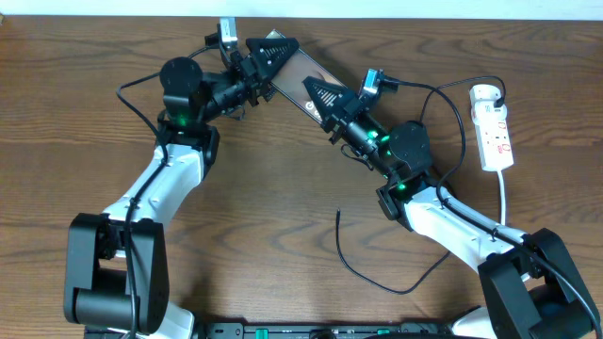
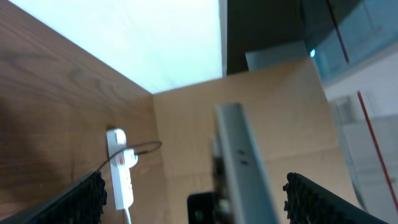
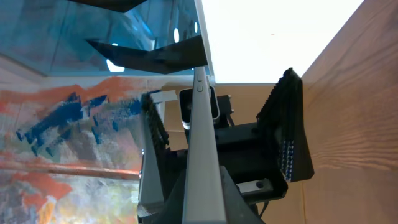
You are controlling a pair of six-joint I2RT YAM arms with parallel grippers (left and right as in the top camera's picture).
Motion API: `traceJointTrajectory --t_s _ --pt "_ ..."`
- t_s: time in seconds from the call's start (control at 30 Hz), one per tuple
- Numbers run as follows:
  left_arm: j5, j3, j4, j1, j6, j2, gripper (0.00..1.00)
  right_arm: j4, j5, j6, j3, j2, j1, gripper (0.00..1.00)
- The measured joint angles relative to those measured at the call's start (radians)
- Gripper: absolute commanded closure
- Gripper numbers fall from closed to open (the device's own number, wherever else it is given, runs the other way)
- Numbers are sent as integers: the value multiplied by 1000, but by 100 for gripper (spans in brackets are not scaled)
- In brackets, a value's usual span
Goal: Plug charger to phone and switch on socket
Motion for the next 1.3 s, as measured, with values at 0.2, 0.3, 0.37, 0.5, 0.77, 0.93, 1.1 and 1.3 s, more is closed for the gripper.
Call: traceJointTrajectory --t_s 0.2,0.3,0.37,0.5,0.77,0.93,1.1,1.3 --pt "-126 0 -28 -19 -57 0 32 -1 56 -30 0 0 14 99" --pt "-149 0 -28 -22 -73 0 32 -1 65 -34 0 0 16 99" --pt "-152 0 -28 -23 -80 0 32 -2 66 -35 0 0 16 99" --pt "-151 0 -27 -22 -87 0 34 -4 66 -37 0 0 16 99" --pt "-128 -1 40 -22 -91 0 34 -4 63 -37 8 -4 17 99" --pt "-90 -1 81 -21 -89 0 34 -34 62 -34 18 -20 20 99" --pt "-64 -2 79 -21 -83 0 34 -58 62 -46 23 -24 22 99" --pt "-56 -5 77 -20 -83 0 35 -79 58 -85 28 -31 22 99"
